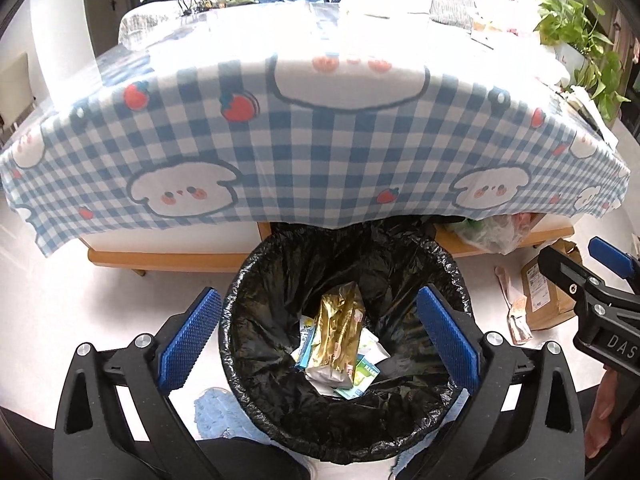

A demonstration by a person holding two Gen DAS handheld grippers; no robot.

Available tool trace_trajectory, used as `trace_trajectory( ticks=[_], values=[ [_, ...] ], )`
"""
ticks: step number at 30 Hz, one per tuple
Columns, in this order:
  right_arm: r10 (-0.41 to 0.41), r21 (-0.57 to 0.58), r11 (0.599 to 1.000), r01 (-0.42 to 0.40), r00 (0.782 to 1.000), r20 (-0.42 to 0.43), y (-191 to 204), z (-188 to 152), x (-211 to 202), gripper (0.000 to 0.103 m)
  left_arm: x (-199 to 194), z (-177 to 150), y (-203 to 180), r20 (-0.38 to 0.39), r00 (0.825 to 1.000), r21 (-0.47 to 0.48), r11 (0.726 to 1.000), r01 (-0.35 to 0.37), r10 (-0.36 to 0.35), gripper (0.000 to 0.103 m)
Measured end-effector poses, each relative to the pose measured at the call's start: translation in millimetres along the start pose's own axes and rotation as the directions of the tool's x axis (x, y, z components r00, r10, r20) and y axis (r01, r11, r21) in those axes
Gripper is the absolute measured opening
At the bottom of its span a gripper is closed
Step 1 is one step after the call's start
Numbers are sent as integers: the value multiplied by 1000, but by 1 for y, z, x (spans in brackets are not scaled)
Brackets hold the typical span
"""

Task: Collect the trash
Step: 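Raise both open tools from the bin back toward the bed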

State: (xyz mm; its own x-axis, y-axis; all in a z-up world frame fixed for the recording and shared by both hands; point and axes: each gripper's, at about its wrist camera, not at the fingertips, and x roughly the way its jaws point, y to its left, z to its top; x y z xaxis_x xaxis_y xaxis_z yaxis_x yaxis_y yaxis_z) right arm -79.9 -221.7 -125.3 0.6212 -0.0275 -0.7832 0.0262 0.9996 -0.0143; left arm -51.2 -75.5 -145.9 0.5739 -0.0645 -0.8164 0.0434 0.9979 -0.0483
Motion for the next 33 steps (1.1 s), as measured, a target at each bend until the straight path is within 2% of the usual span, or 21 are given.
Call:
trace_trajectory(
  ticks=[17,33],
  values=[
    [3,0,1000,-3,997,72,-7,24,-45,95,-49,22,3,56,998,-27,1000,8,-7,97],
    [1,-46,999,5,989,146,4,77,-69,95,-62,76,12,61,998,-44,999,-13,15,97]
  ],
)
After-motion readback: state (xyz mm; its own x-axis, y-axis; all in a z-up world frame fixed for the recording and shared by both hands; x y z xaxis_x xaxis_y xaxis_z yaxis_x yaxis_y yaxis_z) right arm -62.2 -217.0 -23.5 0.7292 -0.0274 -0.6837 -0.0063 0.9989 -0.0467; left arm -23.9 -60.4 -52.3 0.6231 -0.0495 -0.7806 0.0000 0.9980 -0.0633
